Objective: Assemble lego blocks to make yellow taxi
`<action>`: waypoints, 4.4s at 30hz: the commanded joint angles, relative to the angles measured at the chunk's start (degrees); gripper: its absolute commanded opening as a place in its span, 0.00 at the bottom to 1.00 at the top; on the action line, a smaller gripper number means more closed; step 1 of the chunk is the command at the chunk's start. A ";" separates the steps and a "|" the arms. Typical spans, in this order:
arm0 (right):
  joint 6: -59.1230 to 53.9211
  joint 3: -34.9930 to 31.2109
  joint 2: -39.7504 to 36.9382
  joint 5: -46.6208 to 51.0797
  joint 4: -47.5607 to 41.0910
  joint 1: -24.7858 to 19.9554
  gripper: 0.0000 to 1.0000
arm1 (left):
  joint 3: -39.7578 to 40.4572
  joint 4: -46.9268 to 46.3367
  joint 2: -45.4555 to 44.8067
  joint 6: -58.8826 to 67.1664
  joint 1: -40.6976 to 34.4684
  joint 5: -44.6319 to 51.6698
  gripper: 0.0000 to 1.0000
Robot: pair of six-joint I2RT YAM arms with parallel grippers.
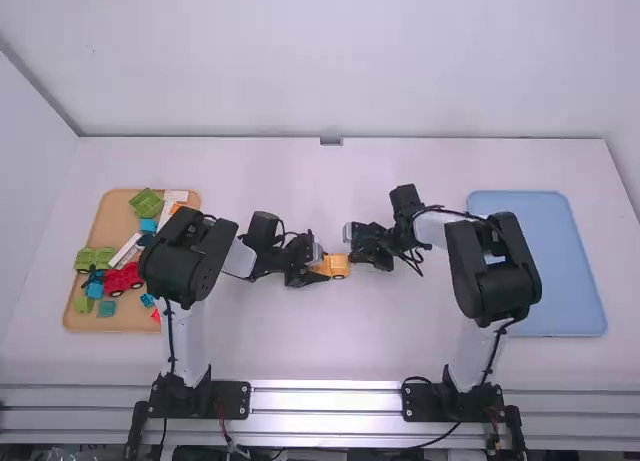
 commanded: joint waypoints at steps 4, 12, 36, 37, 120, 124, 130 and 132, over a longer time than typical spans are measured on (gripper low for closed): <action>-0.02 0.22 -1.70 1.38 0.52 2.56 0.00 | -0.68 -0.28 0.98 0.87 -0.22 -0.04 0.35; 0.48 0.35 -1.90 -2.32 1.22 0.20 0.00 | -0.68 -0.50 0.98 0.85 -0.22 -0.02 0.35; 2.95 -3.19 -1.75 6.16 6.29 6.47 0.00 | -0.68 -0.22 0.98 -1.07 -0.17 -0.04 0.38; 2.80 -3.17 -1.75 7.10 5.42 6.75 0.00 | -0.68 -0.24 0.98 -1.07 -0.22 -0.02 0.38; 37.79 4.94 -17.42 -9.40 20.68 8.96 0.99 | -0.68 -41.77 -57.09 -42.03 29.42 -29.92 0.99; 34.34 10.51 -16.65 -9.27 12.39 9.01 0.99 | -0.68 -40.74 -57.00 -52.09 29.83 -38.16 0.99; 35.04 11.15 -15.52 -2.45 12.39 8.98 0.99 | 4.42 -46.90 -51.52 -59.76 29.53 -52.98 0.99; 34.97 11.15 -15.50 -1.40 12.26 9.05 0.99 | 7.17 -49.59 -48.98 -59.67 29.53 -53.18 0.99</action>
